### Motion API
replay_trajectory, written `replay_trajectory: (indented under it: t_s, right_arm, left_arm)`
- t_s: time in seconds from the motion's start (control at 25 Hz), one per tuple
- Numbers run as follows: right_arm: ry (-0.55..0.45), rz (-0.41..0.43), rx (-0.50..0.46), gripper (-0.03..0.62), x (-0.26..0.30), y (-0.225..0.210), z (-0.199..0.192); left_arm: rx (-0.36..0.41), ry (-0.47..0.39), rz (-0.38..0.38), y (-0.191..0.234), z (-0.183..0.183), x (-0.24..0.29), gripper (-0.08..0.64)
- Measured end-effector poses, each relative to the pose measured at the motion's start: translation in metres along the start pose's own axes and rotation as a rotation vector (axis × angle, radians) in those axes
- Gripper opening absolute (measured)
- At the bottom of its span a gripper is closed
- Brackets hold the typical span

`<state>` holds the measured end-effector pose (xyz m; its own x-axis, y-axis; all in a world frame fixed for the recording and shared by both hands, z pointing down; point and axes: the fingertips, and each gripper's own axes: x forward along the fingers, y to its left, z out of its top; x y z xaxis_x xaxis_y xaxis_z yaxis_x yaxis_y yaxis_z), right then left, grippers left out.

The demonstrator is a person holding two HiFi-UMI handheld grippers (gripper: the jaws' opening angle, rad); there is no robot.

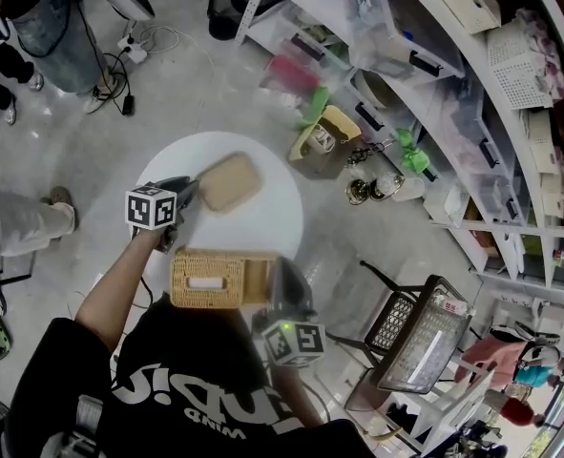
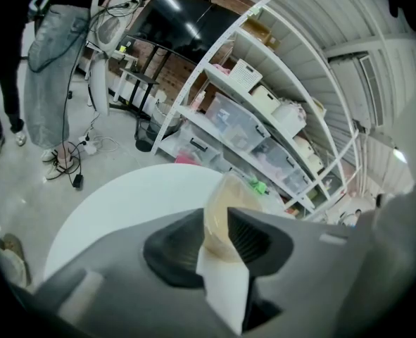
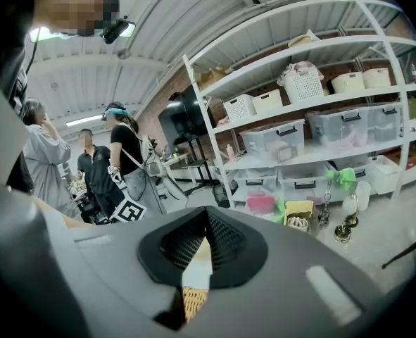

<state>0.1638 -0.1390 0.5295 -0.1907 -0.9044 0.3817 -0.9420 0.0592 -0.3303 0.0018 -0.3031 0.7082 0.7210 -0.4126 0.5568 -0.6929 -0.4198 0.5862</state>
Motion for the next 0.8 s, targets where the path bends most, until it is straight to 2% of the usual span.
replay_trajectory:
  t_s: [0.36, 0.8]
  right_arm:
    - [-0.012, 0.006, 0.007, -0.006, -0.012, -0.001, 0.009]
    - [-0.047, 0.024, -0.006, -0.006, -0.039, -0.003, 0.009]
  left_arm:
    - [-0.051, -0.057, -0.014, -0.015, 0.013, -0.010, 0.049]
    - [-0.010, -0.117, -0.059, -0.055, 0.019, -0.024, 0.043]
